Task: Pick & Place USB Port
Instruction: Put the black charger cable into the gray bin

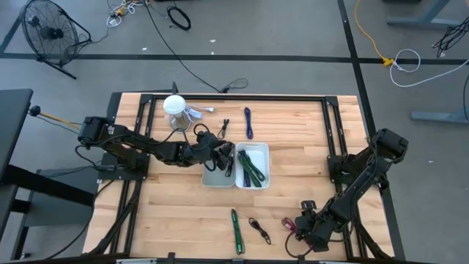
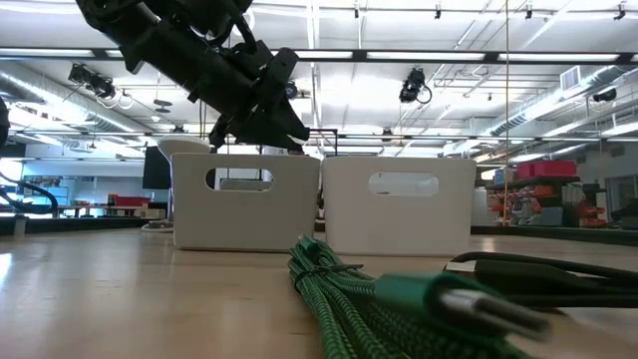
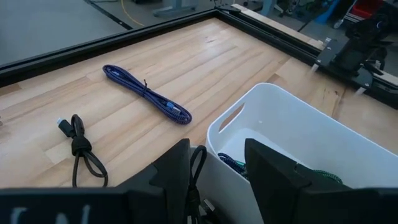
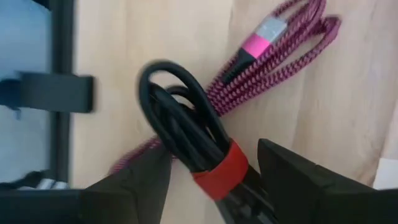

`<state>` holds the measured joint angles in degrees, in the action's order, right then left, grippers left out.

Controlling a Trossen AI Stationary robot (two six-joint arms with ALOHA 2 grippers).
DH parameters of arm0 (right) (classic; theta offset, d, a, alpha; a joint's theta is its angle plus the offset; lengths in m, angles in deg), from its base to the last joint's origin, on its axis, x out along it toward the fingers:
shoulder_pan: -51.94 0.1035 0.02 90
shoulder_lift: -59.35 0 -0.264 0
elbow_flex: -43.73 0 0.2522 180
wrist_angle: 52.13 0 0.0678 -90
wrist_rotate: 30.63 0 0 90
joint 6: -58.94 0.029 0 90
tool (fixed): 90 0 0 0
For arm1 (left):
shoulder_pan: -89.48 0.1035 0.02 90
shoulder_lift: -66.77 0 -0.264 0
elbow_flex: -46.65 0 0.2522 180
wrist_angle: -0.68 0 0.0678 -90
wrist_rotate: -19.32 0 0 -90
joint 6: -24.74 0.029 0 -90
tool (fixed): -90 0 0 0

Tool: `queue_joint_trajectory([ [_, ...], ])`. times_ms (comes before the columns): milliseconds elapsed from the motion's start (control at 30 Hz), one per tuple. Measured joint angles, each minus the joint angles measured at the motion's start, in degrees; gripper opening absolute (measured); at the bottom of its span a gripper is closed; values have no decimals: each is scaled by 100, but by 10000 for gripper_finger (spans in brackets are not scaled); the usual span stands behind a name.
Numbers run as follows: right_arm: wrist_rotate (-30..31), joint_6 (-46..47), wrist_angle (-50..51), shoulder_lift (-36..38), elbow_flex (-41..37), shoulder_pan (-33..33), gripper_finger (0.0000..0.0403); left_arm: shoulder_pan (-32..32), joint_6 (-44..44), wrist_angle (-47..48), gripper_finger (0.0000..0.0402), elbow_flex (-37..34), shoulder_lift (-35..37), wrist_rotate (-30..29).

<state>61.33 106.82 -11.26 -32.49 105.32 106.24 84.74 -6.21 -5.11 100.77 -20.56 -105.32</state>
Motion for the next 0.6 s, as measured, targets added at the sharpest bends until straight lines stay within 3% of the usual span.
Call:
queue_joint_trajectory([
  [167, -91, -42, 20, -266, 2, -3, 217, 0, 1, 0, 158, 0, 0, 0],
  [233, -124, -96, 21, -268, 2, -7, 171, 2, 1, 0, 158, 0, 0, 0],
  [367, -307, -246, 113, -190, 0, -17, 36, 0, 1, 0, 158, 0, 0, 0],
  [600, -408, -86, 161, 239, 4, -135, 34, 2, 1, -8, 158, 0, 0, 2],
])
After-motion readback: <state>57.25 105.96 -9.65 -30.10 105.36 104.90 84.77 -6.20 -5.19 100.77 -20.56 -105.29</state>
